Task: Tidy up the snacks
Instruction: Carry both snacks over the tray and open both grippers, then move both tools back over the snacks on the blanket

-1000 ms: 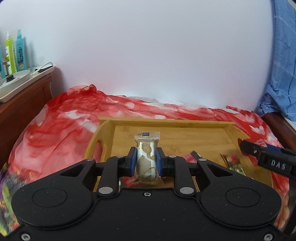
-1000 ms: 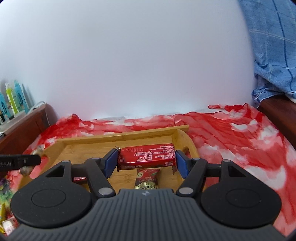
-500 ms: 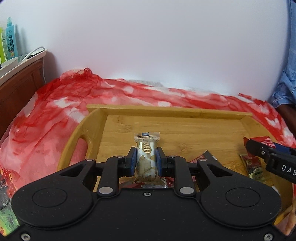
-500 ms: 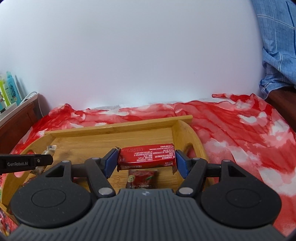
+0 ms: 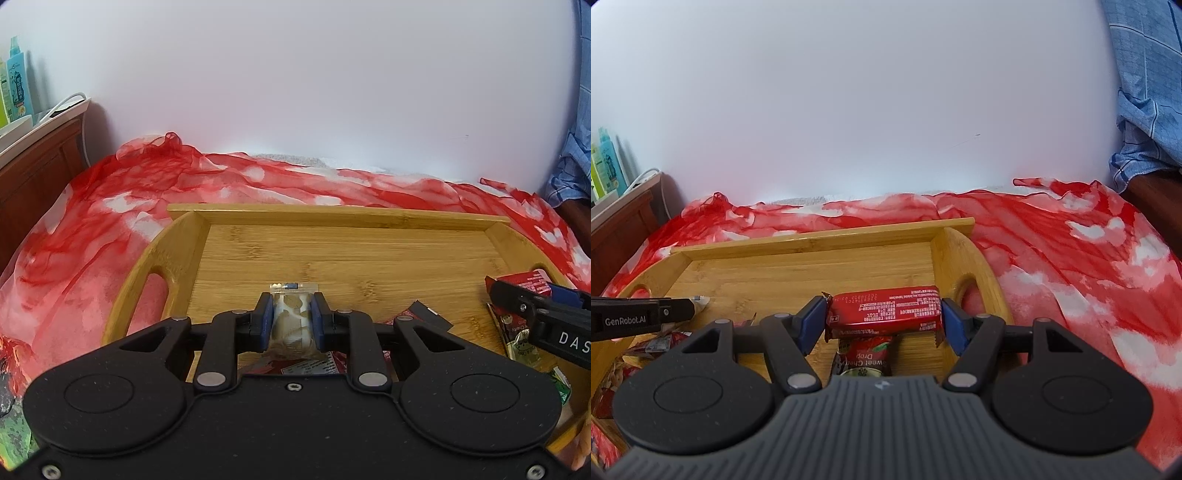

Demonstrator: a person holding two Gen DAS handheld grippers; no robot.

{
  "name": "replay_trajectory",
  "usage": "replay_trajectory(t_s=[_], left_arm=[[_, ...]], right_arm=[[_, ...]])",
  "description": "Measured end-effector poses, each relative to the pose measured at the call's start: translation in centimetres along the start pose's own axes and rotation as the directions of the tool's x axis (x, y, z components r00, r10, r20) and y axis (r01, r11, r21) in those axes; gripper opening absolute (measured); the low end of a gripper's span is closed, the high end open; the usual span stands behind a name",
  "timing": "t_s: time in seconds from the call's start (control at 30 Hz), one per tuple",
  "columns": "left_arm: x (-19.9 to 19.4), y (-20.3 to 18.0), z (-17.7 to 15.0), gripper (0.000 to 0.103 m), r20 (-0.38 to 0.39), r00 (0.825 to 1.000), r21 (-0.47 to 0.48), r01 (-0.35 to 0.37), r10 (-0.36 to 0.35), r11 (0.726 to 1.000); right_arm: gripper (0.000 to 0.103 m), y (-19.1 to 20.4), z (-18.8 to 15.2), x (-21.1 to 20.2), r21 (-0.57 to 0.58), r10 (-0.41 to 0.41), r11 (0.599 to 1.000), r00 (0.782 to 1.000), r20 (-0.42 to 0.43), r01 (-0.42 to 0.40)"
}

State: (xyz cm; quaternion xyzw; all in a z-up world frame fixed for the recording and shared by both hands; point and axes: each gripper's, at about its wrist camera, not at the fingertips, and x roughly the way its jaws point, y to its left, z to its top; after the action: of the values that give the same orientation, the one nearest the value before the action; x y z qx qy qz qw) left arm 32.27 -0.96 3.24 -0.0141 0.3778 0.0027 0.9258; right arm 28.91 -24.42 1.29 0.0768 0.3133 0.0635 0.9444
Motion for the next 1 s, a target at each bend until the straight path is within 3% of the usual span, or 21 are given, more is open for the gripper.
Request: replay_trajectory(t_s=[0.17, 0.27, 0.43, 0.67, 1.0], left_arm=[[-0.2, 0.1, 0.1, 0.026, -0.008, 1.0, -0.001, -0.003, 0.003, 1.0], [-0.8, 0.0, 0.0, 0.042, 0.004, 1.0, 0.016, -0.01, 0.01, 1.0], [-2.7, -0.2, -0.2, 0.053, 0.023, 1.0, 0.044, -0.015, 0.014, 0.999], [-6.4, 0.0, -1.4, 0.079, 0.055, 0.998, 0.049, 0.015, -0.018, 0.999], [-12.0, 0.8, -5.3, 0.093, 0.083, 0.996, 0.066, 0.034, -0.04, 0.997]], right_arm=[[0.071, 0.0, 0.1, -0.2, 0.003, 0.008, 1.0, 1.0, 0.006, -0.008], [0.08, 0.0, 0.2, -0.5, 0.0, 0.003, 1.0, 1.0, 0.02, -0.003], [0.089, 0.2, 0.8, -2.2, 0.001, 0.015, 1.0, 0.998, 0.059, -0.015], [0.091, 0.4, 0.2, -6.0, 0.033, 0.03, 0.999, 0.995, 0.092, -0.034], [0.1, 2.7, -3.3, -12.0, 0.008, 0.003, 1.0, 0.989, 0.146, -0.005]])
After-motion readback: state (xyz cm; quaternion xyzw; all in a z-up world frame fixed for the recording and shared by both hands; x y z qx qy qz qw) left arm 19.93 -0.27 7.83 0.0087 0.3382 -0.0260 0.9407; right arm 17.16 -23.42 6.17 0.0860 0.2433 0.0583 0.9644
